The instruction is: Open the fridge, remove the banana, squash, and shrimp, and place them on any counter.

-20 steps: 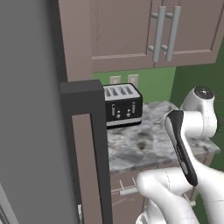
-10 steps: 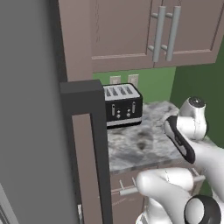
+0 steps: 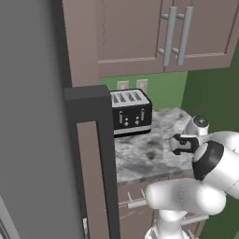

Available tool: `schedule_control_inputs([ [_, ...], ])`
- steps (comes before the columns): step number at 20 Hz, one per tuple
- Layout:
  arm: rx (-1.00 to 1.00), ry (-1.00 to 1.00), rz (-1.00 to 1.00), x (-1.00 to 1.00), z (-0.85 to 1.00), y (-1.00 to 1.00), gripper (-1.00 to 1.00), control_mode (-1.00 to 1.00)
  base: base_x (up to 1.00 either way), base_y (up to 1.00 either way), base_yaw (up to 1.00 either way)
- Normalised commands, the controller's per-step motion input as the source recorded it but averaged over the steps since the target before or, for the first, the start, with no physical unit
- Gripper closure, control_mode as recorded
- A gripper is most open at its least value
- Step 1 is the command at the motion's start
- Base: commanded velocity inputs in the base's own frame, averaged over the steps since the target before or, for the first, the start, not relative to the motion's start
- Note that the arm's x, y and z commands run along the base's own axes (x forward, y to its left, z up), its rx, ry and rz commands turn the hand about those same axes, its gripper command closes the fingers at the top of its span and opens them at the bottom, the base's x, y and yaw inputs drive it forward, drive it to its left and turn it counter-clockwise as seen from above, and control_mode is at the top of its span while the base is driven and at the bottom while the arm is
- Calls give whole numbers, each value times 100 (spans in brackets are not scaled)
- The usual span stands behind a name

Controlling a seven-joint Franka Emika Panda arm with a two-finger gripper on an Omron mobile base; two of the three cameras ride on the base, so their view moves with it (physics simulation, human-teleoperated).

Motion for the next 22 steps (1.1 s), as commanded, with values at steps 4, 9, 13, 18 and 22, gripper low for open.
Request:
schedule_control_inputs([
  [4, 0, 0, 0, 7, -20, -2, -100, -100, 0, 0, 0],
  [9, 0, 0, 0, 0, 4, 0, -100, -100, 0, 0, 0],
  [13, 0, 0, 0, 17, 31, 0, -100, -100, 0, 0, 0],
  [18, 4, 1, 0, -15, 85, 0, -100, -100, 0, 0, 0],
  [22, 16, 8, 1, -80, 100, 2, -100, -100, 0, 0, 0],
])
